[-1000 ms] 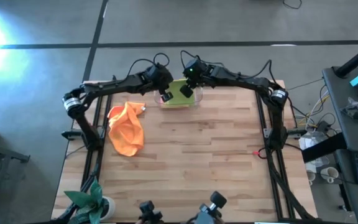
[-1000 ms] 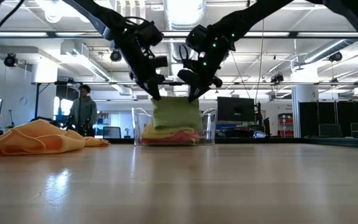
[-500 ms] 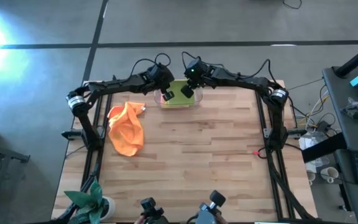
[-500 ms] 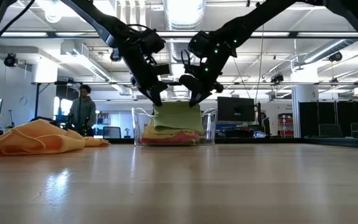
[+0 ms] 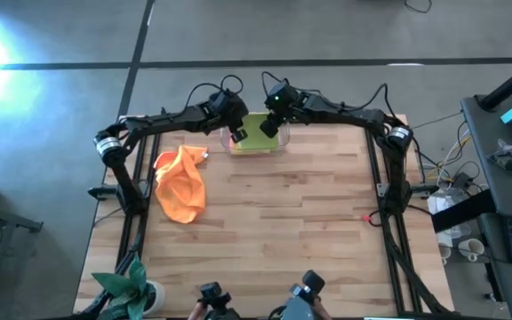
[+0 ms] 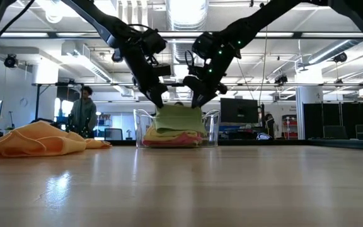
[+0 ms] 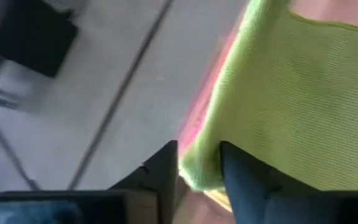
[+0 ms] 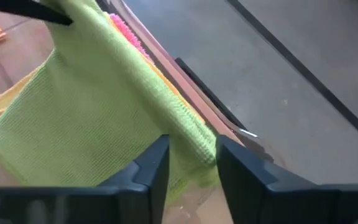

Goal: Fold microfiber towels
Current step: Put the folded green microfiber cloth into the transparent bin, then fold the orange microfiber cloth

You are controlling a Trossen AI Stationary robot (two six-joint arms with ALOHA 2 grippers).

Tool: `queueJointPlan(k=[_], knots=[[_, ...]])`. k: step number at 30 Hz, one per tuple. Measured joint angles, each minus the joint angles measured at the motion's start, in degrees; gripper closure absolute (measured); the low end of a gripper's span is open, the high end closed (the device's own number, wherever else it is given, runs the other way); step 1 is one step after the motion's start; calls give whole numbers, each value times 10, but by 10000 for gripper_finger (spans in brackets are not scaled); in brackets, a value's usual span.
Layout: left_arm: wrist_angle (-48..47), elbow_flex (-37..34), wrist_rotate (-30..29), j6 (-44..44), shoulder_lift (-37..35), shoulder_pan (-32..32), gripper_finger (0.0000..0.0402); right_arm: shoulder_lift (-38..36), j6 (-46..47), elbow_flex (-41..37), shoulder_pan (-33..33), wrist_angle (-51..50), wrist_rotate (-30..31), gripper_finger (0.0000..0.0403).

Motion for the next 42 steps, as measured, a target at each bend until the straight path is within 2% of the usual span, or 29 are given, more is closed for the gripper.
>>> queueJointPlan(k=[5, 9, 12, 20, 31, 36, 42], knots=[[-47, 39, -80, -3, -25, -1, 250, -14, -2, 36, -15, -79, -2, 247], [-126, 74, -85, -21, -60, -9, 236, -43, -2, 65, -21, -152, -2, 237], [-162, 74, -76, -90, -95, -18, 236, -67, -1, 69, -21, -202, -6, 237], [-181, -26, -19, -228, -178, -86, 236, -134, 50, 13, -2, -284, -9, 253], [-193, -149, -6, -382, -195, -234, 236, -215, 153, -103, 81, -261, -11, 269], [-265, -168, 14, -493, -195, -297, 236, -223, 214, -138, 127, -248, -11, 264], [-340, -181, 34, -680, -195, -377, 236, -222, 280, -165, 190, -243, -11, 268]])
